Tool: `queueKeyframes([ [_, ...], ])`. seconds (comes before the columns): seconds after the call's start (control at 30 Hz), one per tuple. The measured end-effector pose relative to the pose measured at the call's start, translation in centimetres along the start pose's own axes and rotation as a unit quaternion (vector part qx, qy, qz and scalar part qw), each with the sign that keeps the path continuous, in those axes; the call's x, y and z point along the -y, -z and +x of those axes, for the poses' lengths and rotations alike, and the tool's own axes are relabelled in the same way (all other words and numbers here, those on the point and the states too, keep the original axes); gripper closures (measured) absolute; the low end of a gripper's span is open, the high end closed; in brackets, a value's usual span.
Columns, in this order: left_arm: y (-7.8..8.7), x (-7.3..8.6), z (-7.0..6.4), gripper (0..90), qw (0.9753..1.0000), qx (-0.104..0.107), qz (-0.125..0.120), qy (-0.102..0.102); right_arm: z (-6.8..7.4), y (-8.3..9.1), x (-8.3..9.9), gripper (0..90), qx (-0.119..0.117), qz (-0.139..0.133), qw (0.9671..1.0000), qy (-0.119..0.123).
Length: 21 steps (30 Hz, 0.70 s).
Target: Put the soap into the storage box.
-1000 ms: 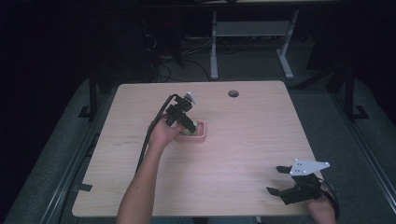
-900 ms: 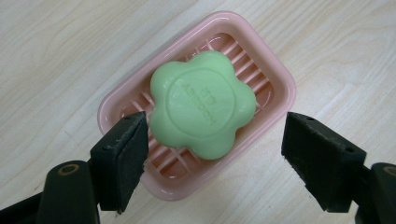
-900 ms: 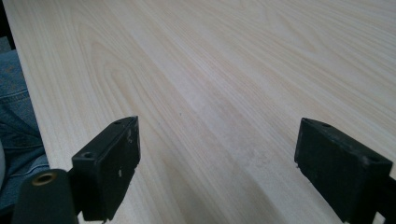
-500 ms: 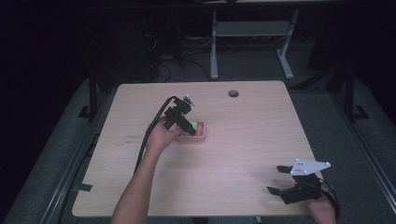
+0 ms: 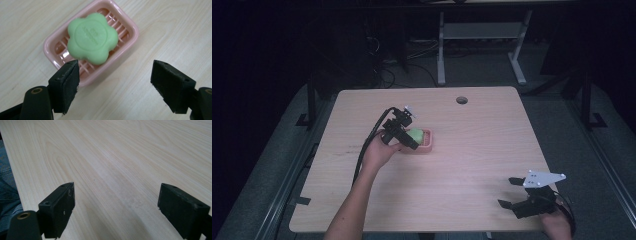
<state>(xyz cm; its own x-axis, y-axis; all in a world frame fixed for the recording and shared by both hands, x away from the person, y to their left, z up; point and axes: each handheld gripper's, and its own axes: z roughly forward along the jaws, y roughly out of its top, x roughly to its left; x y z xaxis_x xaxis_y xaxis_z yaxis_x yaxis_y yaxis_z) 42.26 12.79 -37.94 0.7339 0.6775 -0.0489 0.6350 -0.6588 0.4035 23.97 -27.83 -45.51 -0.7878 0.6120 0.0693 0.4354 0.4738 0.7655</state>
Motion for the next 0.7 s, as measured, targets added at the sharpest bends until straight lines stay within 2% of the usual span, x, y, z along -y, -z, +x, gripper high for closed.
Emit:
queueKeyframes([
  [0.3, 0.3, 1.7, 0.3, 23.2, 0.9999, 0.006, -0.009, 0.012, -0.1, 0.1, 0.1, 13.8, 0.003, 0.0, 1.0, 0.0],
  [0.57, 0.1, 2.4, 0.0, 23.3, 0.9999, 0.009, -0.007, 0.006, -0.2, 0.1, 0.2, 13.8, 0.003, 0.001, 1.0, 0.0],
  [0.63, 0.0, 2.6, -0.1, 23.2, 1.0, 0.007, -0.007, -0.001, -0.2, 0.1, 0.2, 13.8, 0.004, 0.001, 1.0, 0.001],
  [0.7, 0.0, 2.8, -0.2, 23.2, 0.9999, 0.008, -0.009, 0.002, -0.2, 0.1, 0.2, 13.8, 0.004, 0.001, 1.0, -0.002],
])
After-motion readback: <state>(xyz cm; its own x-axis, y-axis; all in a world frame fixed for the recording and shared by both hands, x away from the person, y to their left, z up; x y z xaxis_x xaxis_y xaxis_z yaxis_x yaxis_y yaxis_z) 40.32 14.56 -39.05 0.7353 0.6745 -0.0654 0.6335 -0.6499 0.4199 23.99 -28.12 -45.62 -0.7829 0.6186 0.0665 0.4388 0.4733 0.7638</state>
